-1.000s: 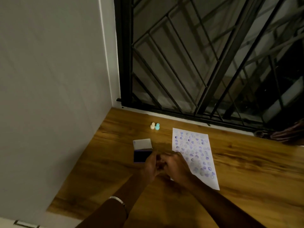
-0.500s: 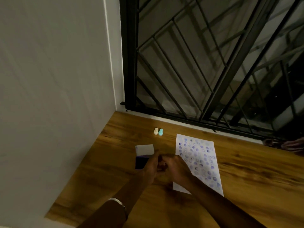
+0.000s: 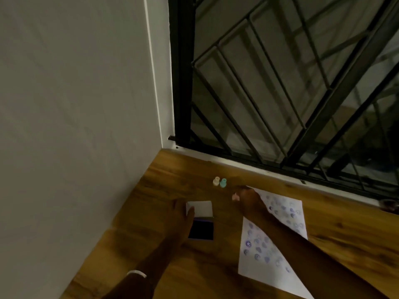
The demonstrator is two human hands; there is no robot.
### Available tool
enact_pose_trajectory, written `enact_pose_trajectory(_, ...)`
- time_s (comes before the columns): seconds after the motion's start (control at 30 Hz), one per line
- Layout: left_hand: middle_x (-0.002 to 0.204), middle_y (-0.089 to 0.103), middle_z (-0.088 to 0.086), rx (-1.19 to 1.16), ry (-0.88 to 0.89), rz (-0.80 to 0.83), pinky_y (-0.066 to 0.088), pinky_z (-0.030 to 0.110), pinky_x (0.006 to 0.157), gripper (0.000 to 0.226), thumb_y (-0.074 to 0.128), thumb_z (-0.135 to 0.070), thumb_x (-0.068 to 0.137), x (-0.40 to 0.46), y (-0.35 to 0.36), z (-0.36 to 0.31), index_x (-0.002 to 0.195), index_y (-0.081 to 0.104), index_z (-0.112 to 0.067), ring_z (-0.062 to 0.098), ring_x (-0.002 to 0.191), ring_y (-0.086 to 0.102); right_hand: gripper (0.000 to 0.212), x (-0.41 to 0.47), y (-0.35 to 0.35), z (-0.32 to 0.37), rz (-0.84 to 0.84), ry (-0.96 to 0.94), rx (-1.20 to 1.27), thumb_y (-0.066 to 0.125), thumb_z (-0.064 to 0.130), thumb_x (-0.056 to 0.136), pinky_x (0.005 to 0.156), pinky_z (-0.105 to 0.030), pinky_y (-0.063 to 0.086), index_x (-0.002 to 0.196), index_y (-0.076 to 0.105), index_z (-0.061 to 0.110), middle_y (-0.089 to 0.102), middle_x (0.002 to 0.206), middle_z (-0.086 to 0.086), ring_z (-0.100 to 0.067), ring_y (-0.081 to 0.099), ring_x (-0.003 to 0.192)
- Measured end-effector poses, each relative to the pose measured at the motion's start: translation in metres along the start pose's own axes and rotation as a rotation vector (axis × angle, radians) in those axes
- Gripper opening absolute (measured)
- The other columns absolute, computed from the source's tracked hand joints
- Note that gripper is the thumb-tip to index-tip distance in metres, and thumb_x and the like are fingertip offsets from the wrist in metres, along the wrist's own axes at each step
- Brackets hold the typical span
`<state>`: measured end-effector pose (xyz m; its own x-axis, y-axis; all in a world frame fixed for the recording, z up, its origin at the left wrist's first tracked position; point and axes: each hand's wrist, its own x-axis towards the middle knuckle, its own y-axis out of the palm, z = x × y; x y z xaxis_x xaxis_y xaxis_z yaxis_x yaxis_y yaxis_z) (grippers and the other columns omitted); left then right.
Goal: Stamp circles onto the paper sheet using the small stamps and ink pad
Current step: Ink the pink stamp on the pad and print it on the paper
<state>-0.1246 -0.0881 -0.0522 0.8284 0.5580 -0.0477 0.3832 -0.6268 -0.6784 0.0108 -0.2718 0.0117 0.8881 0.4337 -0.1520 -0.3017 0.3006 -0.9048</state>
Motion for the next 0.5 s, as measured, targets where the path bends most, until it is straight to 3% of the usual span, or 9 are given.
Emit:
enact_pose_trajectory(0.2,0.147,0.040,0.007,0.134,0.094,0.015,0.034,0.043,0.112,0.076,0.058,-0.054,0.085,0.010,0.012,0.006,0.143,0.034,-0.012,0.024,0.136,0.038,0.030,0.047,0.001,-0.009,0.023,-0.089,-0.045,0.049,0.011,0.096,0.107,-0.034,0.041,0.124,0.057,0.002,0.053,0.135,-0.018,-0.028,0.050,0.123)
enact_pose_trajectory(0.5,0.154,0.031,-0.002,0.135,0.128,-0.023,0.023,0.033,0.115,0.079,0.048,-0.065,0.085,0.012,0.027,0.018,0.147,0.027,-0.020,0.017,0.142,0.028,0.017,0.083,0.019,-0.026,0.087,-0.084,-0.024,0.061,0.010,0.090,0.099,-0.035,0.045,0.106,0.064,0.006,0.058,0.122,-0.014,-0.026,0.055,0.112)
